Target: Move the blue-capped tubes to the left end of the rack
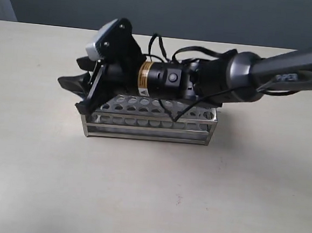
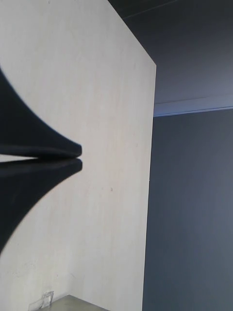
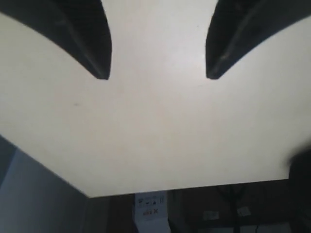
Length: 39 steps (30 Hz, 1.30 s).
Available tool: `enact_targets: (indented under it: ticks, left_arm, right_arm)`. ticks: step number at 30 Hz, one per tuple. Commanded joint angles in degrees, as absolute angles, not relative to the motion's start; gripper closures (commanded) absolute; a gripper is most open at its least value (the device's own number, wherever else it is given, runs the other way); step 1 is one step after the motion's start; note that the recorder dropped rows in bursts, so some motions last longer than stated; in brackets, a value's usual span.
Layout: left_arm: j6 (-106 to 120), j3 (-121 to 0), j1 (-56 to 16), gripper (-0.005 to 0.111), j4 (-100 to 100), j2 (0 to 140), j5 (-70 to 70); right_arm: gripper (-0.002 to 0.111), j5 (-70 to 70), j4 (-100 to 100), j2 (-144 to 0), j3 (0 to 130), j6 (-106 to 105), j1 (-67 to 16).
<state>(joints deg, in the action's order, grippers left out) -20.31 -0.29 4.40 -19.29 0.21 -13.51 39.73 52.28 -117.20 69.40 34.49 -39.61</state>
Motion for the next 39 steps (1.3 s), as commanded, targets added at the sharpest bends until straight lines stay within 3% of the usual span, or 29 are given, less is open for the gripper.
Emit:
enact_targets:
  ticks: [1, 4, 5, 11, 17, 22, 31, 35, 39]
  left_arm:
    - [-20.45, -0.1, 4.01, 0.106, -19.09, 0.0, -13.38]
    - [-20.45, -0.1, 4.01, 0.106, -19.09, 0.0, -13.38]
    - [-20.45, -0.1, 4.01, 0.106, -19.09, 0.0, -13.38]
    - [-20.45, -0.1, 4.01, 0.106, -19.09, 0.0, -13.38]
    - [-20.45, -0.1, 4.01, 0.106, -19.09, 0.0, -13.38]
    - [-20.45, -0.1, 4.01, 0.106, -19.09, 0.0, -13.38]
    - [-20.45, -0.1, 4.01, 0.106, -19.09, 0.0, -13.38]
    - [-20.45, -0.1, 4.01, 0.106, -19.09, 0.0, -13.38]
    - [-20.45, -0.1, 4.01, 0.106, -19.09, 0.0, -13.38]
  right_arm:
    - [0.069, 28.8, 52.46, -108.2, 69.32, 34.46, -39.37]
    - [0.103, 19.43, 52.46, -101.59, 69.32, 34.23, -39.37]
    - [0.108, 16.7, 52.24, -99.72, 69.32, 34.07, -39.37]
    - [0.108, -0.83, 47.95, -84.63, 68.25, 34.85, -34.54]
    - [0.108, -3.05, 39.02, -64.75, 54.59, 36.15, -25.12]
    - [0.108, -4.18, 37.96, -51.64, 44.46, 36.25, -24.58]
    - [0.108, -5.29, 38.59, -41.61, 41.35, 35.79, -24.58]
    - [0.108, -16.22, 35.86, -38.19, 39.32, 35.79, -24.58]
    - [0.108, -16.56, 36.19, -32.46, 30.26, 37.43, -18.15]
